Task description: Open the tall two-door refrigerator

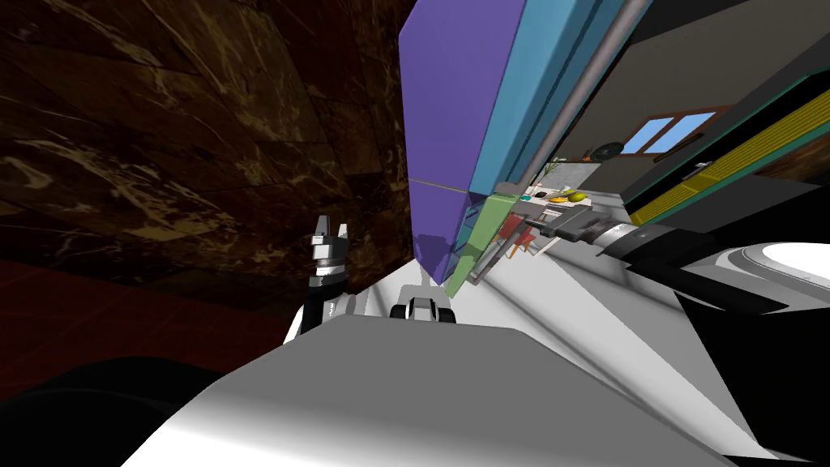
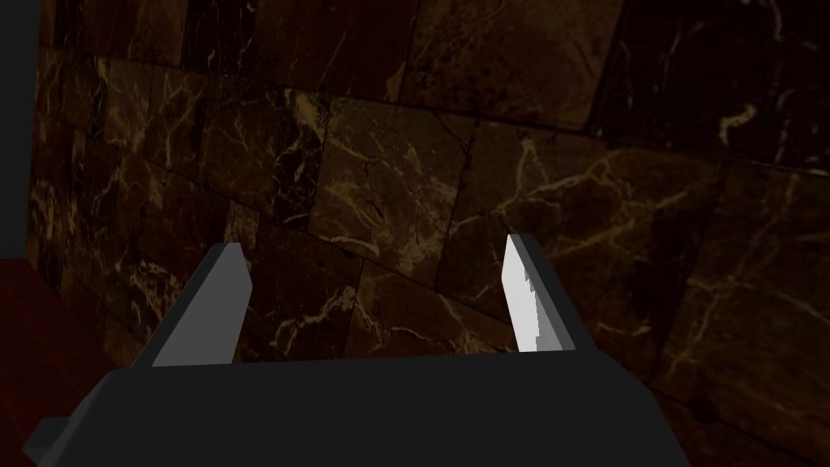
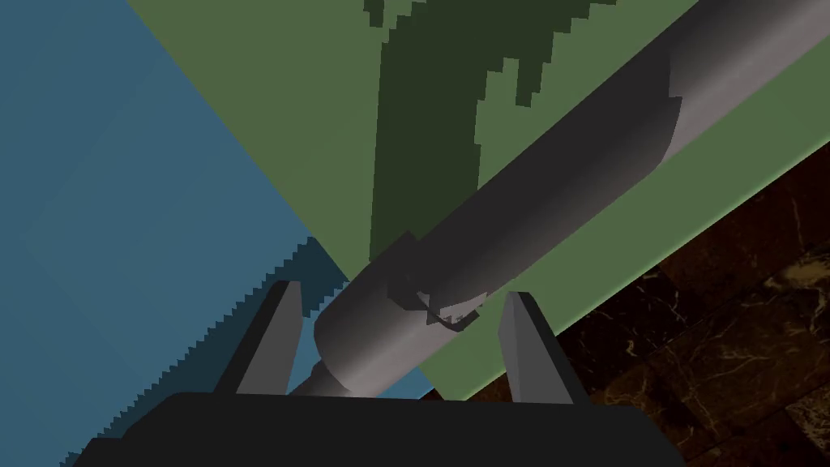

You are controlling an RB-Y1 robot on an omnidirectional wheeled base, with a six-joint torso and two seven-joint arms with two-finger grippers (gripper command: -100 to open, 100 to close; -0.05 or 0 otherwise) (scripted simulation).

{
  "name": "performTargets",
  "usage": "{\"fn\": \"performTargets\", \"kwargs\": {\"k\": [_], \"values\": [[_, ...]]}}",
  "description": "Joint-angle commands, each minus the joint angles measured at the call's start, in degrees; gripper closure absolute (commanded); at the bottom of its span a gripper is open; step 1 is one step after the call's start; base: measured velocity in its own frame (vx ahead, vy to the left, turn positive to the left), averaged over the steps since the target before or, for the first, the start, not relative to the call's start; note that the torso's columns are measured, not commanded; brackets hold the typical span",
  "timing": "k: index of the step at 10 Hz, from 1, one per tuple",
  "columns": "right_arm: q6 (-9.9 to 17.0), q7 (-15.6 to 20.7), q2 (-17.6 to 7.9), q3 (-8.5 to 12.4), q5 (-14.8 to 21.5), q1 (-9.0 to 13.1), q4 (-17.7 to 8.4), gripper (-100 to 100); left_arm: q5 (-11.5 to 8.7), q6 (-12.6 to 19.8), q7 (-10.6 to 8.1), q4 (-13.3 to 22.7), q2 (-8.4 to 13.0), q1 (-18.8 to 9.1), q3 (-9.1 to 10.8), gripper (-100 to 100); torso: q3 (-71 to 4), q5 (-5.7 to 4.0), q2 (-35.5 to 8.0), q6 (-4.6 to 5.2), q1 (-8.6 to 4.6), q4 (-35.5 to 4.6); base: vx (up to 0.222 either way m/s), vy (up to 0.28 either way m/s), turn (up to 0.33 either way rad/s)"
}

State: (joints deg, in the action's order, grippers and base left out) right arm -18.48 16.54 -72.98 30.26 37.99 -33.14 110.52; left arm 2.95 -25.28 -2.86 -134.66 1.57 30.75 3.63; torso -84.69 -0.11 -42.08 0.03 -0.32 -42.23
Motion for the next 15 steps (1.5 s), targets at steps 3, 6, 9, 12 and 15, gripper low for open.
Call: {"fn": "performTargets", "kwargs": {"k": [3,6,9,12,15], "values": [[-2.1,1.0,0.5,-0.6,-0.5,0.0,5.1,100,0.0,0.0,0.0,0.0,0.0,0.0,0.0,0,0.1,-0.02,-0.1,-0.03,0.09,0.1,-0.126,-0.345,0.049],[-3.4,1.3,0.7,-0.7,-0.8,-0.2,8.1,100,0.0,0.0,0.0,0.0,0.0,0.0,-0.01,0,-0.1,0.08,0.2,-0.05,0.44,0.1,-0.052,-0.323,0.037],[-3.7,1.4,0.9,0.1,-1.0,-0.5,9.6,100,0.0,0.0,0.0,0.0,0.0,0.0,-0.01,0,0.3,-0.03,-0.4,0.08,0.42,0.0,-0.092,-0.237,0.041],[-4.9,1.9,1.1,-0.3,-1.4,-0.5,11.7,100,0.0,0.0,0.0,0.0,0.0,0.0,-0.01,0,0.1,0.1,-0.2,-0.1,0.05,-0.1,-0.031,-0.263,0.073],[-6.2,2.6,1.3,-0.8,-1.8,-0.5,13.9,100,0.0,0.0,0.0,0.0,0.0,0.0,0.0,0,-0.1,0.13,0.1,-0.13,0.16,0.0,-0.001,-0.308,0.073]]}}
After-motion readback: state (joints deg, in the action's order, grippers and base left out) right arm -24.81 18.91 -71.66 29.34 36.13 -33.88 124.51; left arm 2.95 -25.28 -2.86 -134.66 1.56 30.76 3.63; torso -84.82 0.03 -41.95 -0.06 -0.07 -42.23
